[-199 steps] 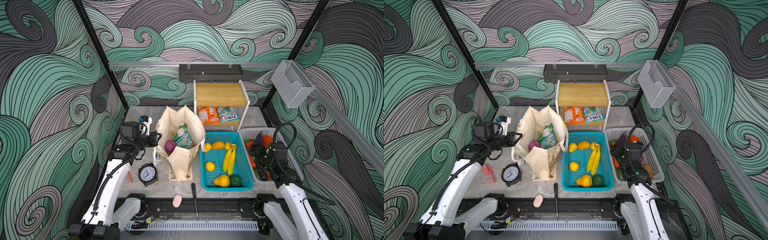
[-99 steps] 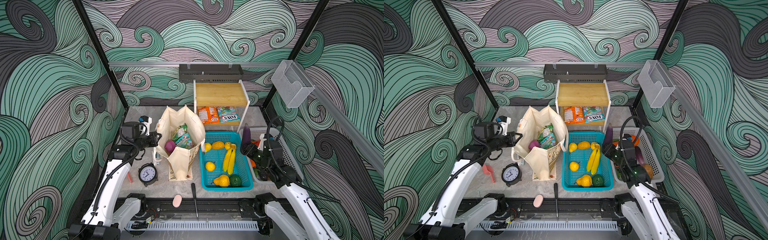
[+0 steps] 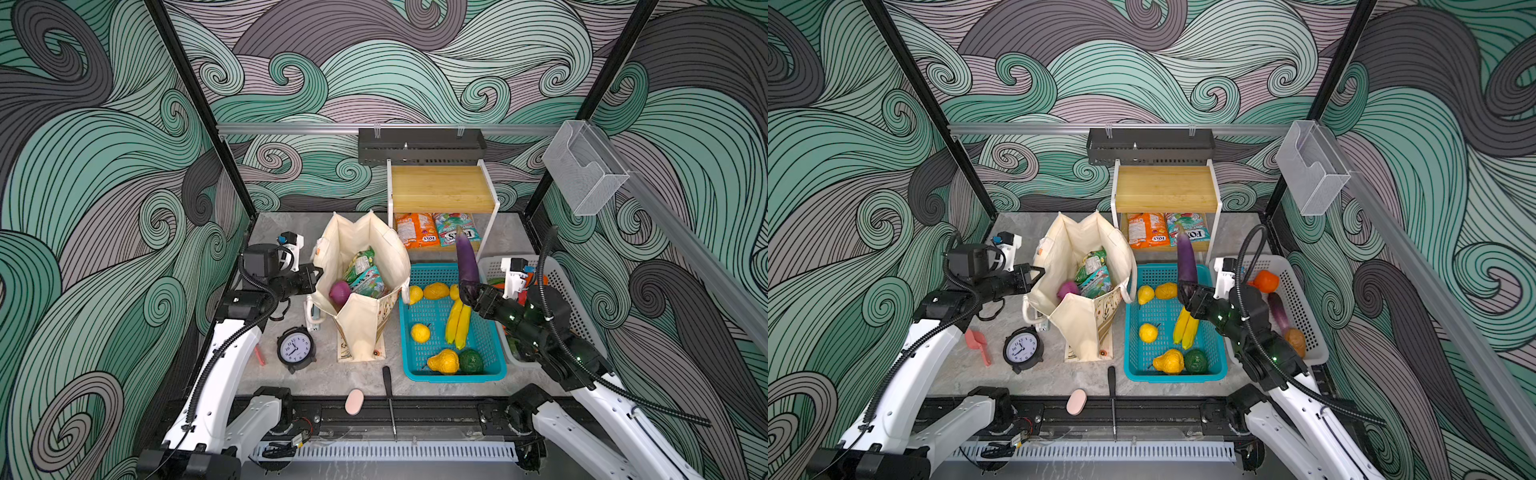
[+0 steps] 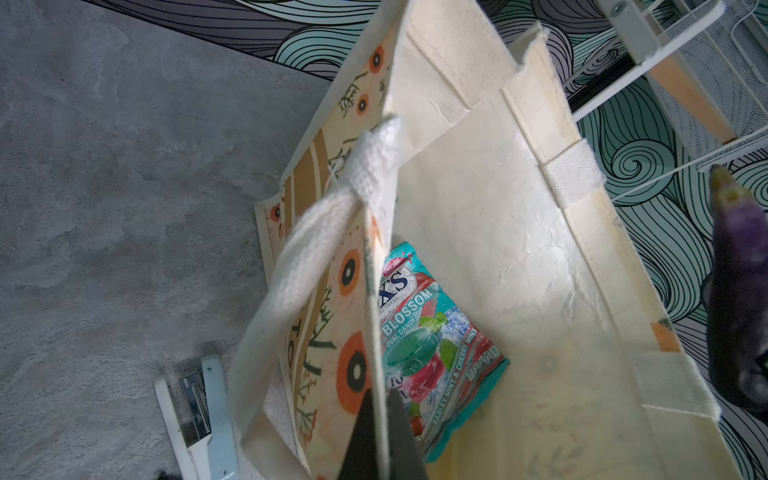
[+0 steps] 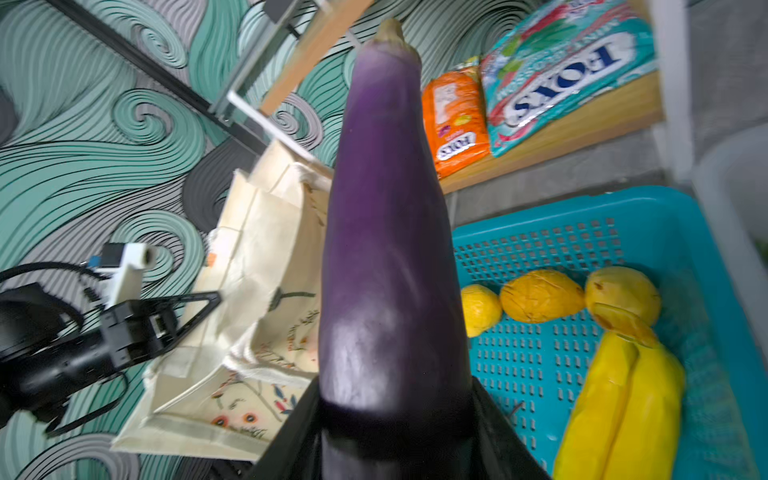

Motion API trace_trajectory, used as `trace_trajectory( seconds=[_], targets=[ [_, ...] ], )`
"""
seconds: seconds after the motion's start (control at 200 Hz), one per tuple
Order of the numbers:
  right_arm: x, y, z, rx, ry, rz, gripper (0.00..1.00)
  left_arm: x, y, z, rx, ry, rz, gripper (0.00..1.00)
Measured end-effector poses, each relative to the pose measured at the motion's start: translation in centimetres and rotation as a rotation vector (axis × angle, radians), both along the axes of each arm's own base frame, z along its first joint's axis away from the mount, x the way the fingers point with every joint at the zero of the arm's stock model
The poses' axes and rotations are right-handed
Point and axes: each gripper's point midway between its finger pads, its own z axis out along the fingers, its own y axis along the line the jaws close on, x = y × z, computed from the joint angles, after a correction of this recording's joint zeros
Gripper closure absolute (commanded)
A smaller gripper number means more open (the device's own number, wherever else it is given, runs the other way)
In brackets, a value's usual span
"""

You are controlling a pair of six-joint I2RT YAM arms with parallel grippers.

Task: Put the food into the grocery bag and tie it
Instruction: 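Lift the purple eggplant and carry it over the tote bag, then lower the eggplant into the tote bag and open the right gripper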

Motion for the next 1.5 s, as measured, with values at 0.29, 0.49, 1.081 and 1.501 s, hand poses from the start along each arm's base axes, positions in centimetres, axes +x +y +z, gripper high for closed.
trace_trajectory(
  seconds=[0.29, 0.49, 1.081, 1.501],
  targets=[
    [-2.5, 7.0, 5.1, -0.015, -0.128, 0.256, 0.72, 0.0, 0.0, 0.0, 0.0, 0.0, 0.001, 1.0],
    [-3.1, 13.1, 6.1, -0.145, -0.168, 0.378, 0.72, 0.0, 0.0, 0.0, 0.0, 0.0, 0.001, 1.0],
    [2.3, 21.3, -0.6, -0.594, -0.117, 0.397, 0.73, -0.2, 0.2, 0.0, 0.006, -0.006, 0.008, 1.0],
    [2.5, 22.2, -3.6, -0.72, -0.02, 0.477, 0.72, -0.3, 0.2, 0.2, 0.006, -0.012, 0.009, 1.0]
  ],
)
